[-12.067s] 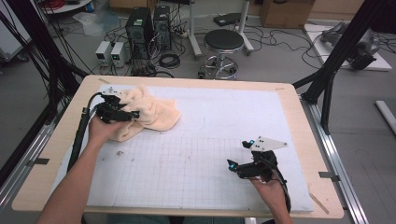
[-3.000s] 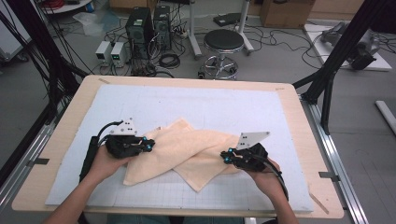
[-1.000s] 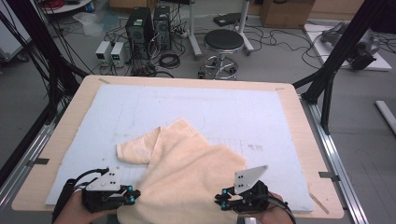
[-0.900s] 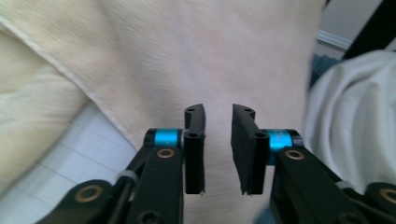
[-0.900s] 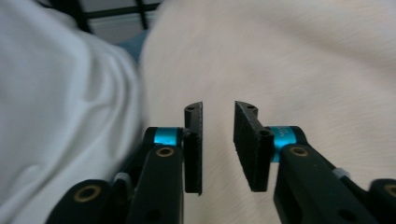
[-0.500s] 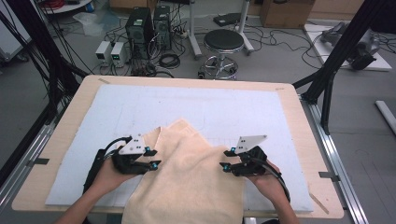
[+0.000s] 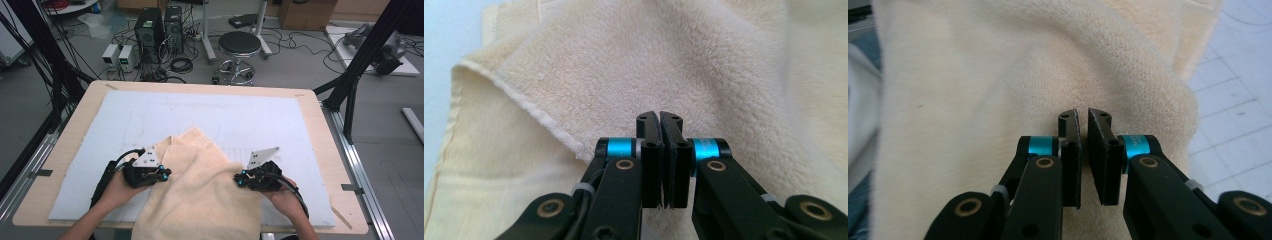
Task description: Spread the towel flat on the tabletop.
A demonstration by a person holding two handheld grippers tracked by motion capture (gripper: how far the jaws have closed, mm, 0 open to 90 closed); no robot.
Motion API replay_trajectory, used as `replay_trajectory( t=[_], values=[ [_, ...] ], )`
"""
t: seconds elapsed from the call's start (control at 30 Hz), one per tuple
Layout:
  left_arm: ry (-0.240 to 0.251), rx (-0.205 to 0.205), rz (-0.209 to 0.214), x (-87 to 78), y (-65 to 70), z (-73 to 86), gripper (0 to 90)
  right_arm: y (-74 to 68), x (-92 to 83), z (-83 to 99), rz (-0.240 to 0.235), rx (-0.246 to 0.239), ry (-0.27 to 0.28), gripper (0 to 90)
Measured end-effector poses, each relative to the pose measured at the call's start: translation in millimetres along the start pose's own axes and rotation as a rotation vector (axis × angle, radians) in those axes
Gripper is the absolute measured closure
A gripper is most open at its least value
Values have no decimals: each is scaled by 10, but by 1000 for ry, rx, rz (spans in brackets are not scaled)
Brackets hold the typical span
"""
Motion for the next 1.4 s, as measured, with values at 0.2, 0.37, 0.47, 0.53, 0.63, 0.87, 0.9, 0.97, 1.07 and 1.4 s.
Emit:
replay_trajectory(
  t=[0.2, 0.37, 0.47, 0.53, 0.63, 0.87, 0.9, 0.97, 1.07, 1.4],
  values=[
    [30, -17, 32, -306, 379, 202, 875, -251, -161, 41, -62, -34, 14, 800],
    [31, -24, 79, -383, 573, 264, 827, -248, -322, -119, -45, -52, 50, 677],
    [55, -10, 61, -397, 533, 175, 724, -101, -317, -264, -7, -49, 69, 654],
    [81, -7, 44, -392, 460, 100, 682, 12, -249, -363, 18, -54, 74, 645],
    [128, -4, 35, -345, 312, -15, 648, 187, -71, -492, 50, -46, 80, 639],
    [138, -33, -39, -73, -168, -210, 522, 414, 455, -625, 51, -31, 12, 592],
    [136, -48, -25, -14, -247, -226, 523, 430, 526, -616, 39, -19, 7, 592],
    [135, -61, -17, 80, -356, -251, 524, 468, 666, -584, 36, -18, -17, 593],
    [132, -107, -1, 193, -529, -265, 551, 520, 795, -534, 37, -10, -39, 597],
    [46, -133, 63, 470, -621, -231, 777, 590, 922, -455, 30, 32, -70, 810]
  ],
)
Point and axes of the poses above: each handheld gripper's, and its own axes: x roughly forward along the jaws, z roughly out of its underside, y roughly to its right, the point moved 3 cm from there along x, roughly forward along the jaws, and after that the axes turned 15 degrees about z, right-handed, at the moved point
